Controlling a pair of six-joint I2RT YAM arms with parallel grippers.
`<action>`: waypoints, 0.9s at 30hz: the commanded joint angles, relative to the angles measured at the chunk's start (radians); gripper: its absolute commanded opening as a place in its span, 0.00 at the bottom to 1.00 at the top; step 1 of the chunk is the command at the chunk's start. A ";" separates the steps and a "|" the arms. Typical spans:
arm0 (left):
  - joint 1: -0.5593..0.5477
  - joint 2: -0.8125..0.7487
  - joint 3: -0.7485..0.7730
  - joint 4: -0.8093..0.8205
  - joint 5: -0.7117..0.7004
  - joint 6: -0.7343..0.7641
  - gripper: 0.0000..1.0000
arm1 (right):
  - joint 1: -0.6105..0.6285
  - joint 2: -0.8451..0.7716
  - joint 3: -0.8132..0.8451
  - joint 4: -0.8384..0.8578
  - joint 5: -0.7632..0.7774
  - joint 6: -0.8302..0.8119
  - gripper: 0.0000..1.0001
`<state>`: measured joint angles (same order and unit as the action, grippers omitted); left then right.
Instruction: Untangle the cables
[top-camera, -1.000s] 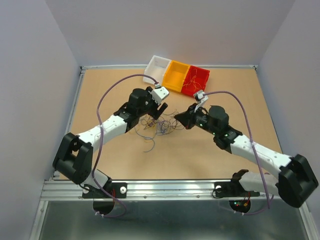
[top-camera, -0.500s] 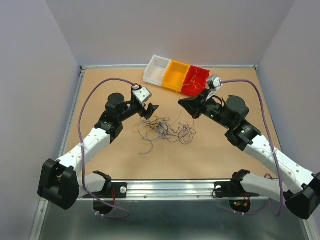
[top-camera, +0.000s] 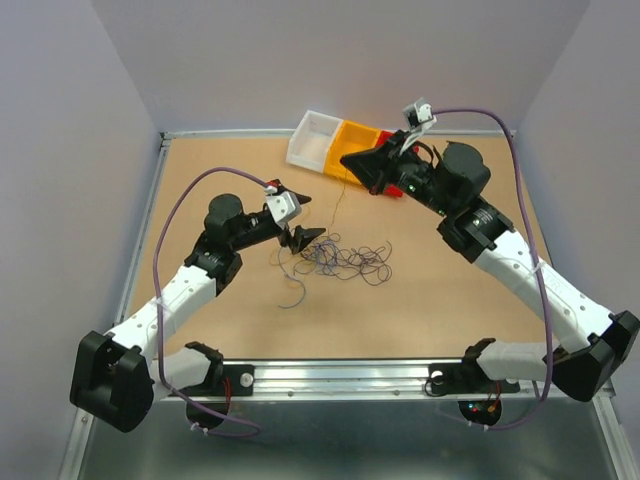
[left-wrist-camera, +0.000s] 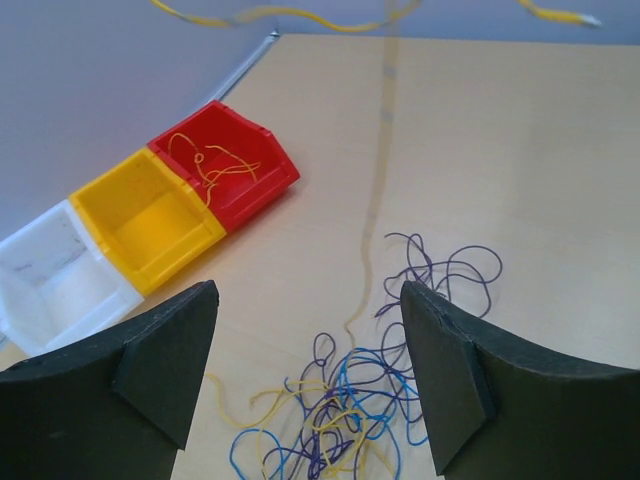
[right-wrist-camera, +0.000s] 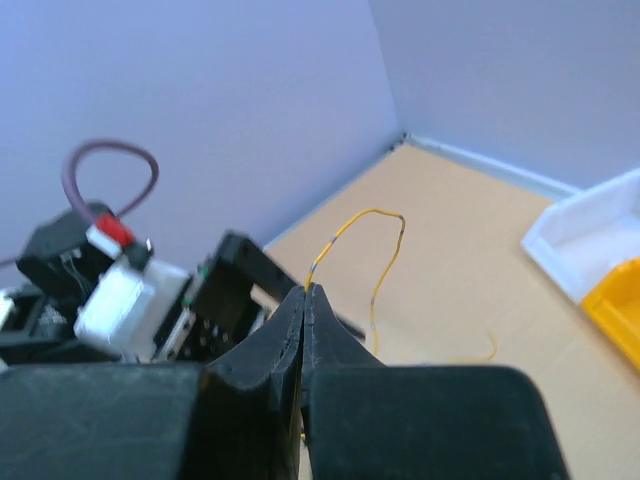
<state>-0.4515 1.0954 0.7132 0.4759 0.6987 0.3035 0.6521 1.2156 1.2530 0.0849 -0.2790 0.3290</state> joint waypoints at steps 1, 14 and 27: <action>-0.001 0.013 -0.006 0.049 0.172 0.016 0.86 | 0.001 0.057 0.186 0.003 0.038 0.031 0.01; -0.024 0.257 0.116 0.012 0.041 -0.007 0.83 | 0.000 0.196 0.502 -0.005 0.145 0.099 0.00; -0.104 0.414 0.210 -0.089 0.002 0.028 0.25 | -0.002 0.216 0.618 -0.004 0.374 0.070 0.01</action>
<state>-0.5491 1.4673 0.8536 0.4049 0.7174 0.3210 0.6521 1.4319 1.7931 0.0505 0.0006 0.4141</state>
